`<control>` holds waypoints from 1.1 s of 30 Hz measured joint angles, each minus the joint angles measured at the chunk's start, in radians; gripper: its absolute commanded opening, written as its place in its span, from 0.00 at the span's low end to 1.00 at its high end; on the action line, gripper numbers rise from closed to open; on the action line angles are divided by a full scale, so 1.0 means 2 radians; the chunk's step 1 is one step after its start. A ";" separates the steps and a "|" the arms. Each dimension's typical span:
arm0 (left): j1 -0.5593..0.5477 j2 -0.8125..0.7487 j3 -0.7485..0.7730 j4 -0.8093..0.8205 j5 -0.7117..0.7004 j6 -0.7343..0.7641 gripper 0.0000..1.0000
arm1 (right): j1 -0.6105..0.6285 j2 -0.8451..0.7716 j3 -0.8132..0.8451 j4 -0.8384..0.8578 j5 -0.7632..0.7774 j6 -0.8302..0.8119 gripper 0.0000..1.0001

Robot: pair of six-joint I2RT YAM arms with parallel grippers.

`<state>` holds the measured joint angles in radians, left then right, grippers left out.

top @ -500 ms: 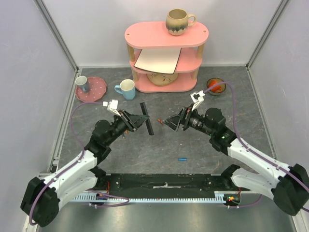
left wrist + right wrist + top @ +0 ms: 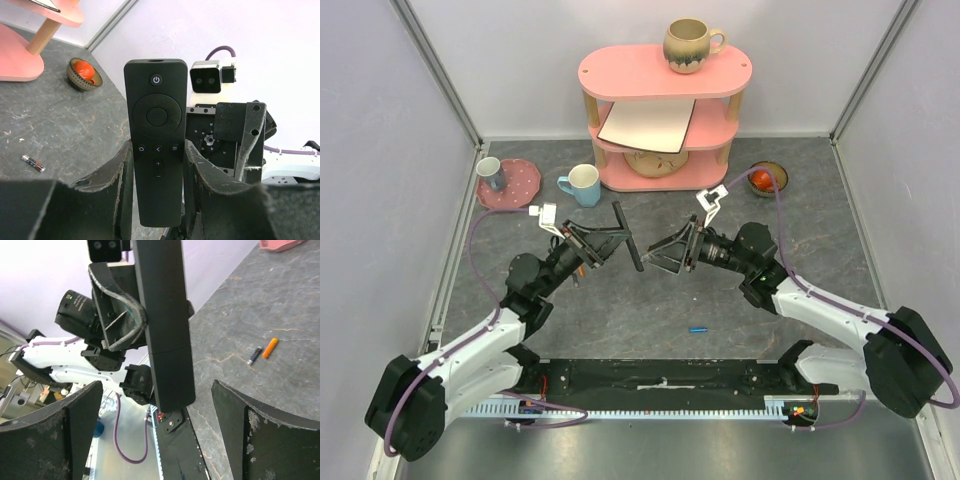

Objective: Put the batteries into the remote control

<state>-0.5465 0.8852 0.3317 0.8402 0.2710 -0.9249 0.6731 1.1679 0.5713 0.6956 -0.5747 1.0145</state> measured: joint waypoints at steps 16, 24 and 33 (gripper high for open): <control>0.000 0.052 0.009 0.078 0.036 -0.059 0.02 | 0.018 0.035 0.027 -0.018 -0.020 -0.036 0.79; 0.000 0.053 0.010 0.095 0.040 -0.076 0.02 | 0.018 0.050 0.027 0.016 -0.037 -0.023 0.58; 0.001 0.065 0.012 0.113 0.051 -0.089 0.83 | 0.018 0.060 0.027 0.052 -0.064 -0.005 0.16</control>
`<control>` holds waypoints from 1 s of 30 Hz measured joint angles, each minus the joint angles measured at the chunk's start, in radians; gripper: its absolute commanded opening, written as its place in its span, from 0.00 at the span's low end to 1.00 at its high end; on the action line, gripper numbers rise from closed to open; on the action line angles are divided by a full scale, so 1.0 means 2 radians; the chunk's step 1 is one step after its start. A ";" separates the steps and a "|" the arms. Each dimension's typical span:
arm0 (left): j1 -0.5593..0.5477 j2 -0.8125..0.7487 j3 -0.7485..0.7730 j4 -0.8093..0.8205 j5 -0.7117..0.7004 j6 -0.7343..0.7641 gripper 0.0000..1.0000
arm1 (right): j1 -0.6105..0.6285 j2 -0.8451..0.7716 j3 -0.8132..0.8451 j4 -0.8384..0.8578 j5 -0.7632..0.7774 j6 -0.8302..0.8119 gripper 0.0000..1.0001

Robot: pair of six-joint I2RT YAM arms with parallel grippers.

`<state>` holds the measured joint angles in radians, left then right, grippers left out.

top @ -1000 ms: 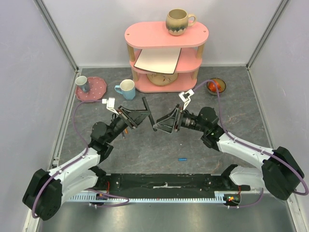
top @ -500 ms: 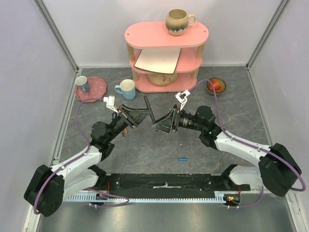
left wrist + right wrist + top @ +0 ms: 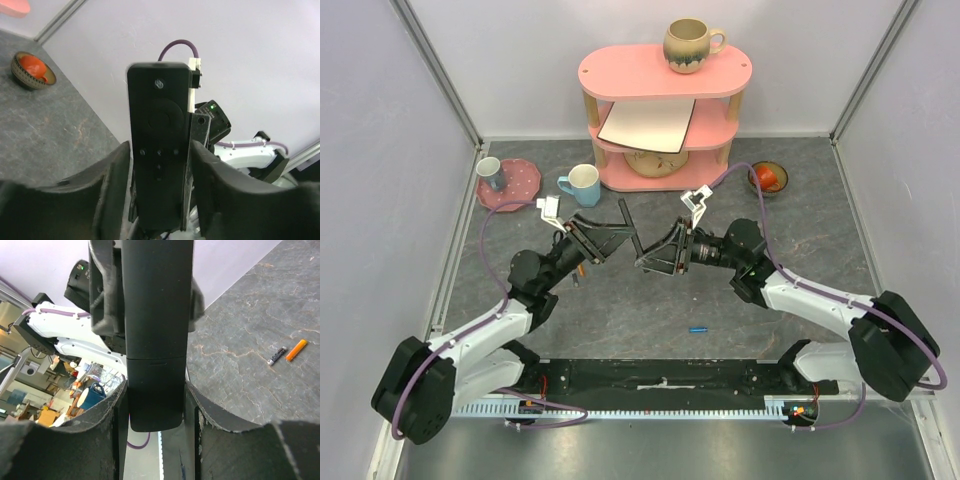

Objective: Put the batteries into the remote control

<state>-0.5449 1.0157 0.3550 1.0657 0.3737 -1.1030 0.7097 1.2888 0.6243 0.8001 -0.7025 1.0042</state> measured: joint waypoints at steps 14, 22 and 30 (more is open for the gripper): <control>0.013 -0.090 0.068 -0.256 -0.015 0.060 0.99 | 0.028 -0.080 0.101 -0.365 0.125 -0.256 0.13; -0.012 -0.065 0.102 -0.369 -0.057 0.091 0.98 | 0.090 -0.063 0.129 -0.482 0.292 -0.312 0.11; -0.041 -0.017 0.125 -0.425 -0.093 0.111 0.74 | 0.131 -0.046 0.158 -0.514 0.397 -0.322 0.11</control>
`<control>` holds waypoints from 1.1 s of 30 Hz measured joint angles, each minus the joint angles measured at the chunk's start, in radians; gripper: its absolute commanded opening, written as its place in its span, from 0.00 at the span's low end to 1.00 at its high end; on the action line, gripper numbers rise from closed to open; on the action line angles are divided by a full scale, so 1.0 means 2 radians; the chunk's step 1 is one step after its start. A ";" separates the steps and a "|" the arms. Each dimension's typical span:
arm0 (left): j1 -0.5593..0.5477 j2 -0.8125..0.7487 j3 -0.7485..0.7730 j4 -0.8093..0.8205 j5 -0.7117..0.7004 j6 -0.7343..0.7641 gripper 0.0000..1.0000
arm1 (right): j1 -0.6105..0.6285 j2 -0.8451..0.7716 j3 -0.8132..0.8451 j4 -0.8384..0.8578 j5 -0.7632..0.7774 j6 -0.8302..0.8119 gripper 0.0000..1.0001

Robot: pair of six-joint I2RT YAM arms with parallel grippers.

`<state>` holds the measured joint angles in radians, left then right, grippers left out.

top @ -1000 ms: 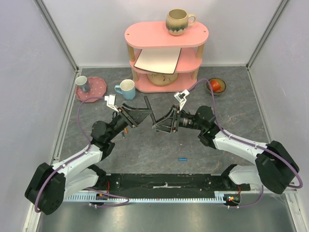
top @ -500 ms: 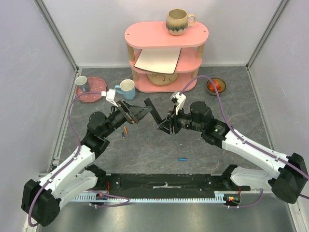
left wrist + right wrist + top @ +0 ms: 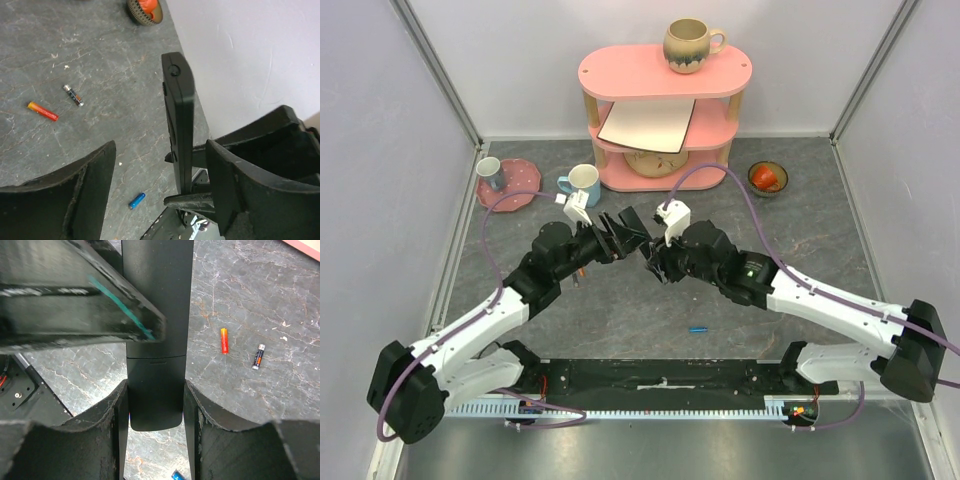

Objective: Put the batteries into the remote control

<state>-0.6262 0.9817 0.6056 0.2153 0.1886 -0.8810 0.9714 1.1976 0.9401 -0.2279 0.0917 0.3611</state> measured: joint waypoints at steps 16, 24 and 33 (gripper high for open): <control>-0.008 0.052 0.029 -0.001 -0.014 0.005 0.35 | 0.036 0.031 0.023 -0.023 0.079 -0.019 0.11; -0.014 0.058 0.030 0.000 -0.013 0.005 0.45 | 0.037 0.031 0.023 -0.029 0.087 -0.020 0.11; -0.022 0.061 0.030 0.003 -0.011 0.004 0.15 | 0.038 0.031 0.025 -0.029 0.088 -0.020 0.11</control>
<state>-0.6701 1.1042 0.6647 0.2218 0.1673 -0.8734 1.0470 1.2602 0.9901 -0.2867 0.2672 0.3210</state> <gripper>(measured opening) 0.319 0.487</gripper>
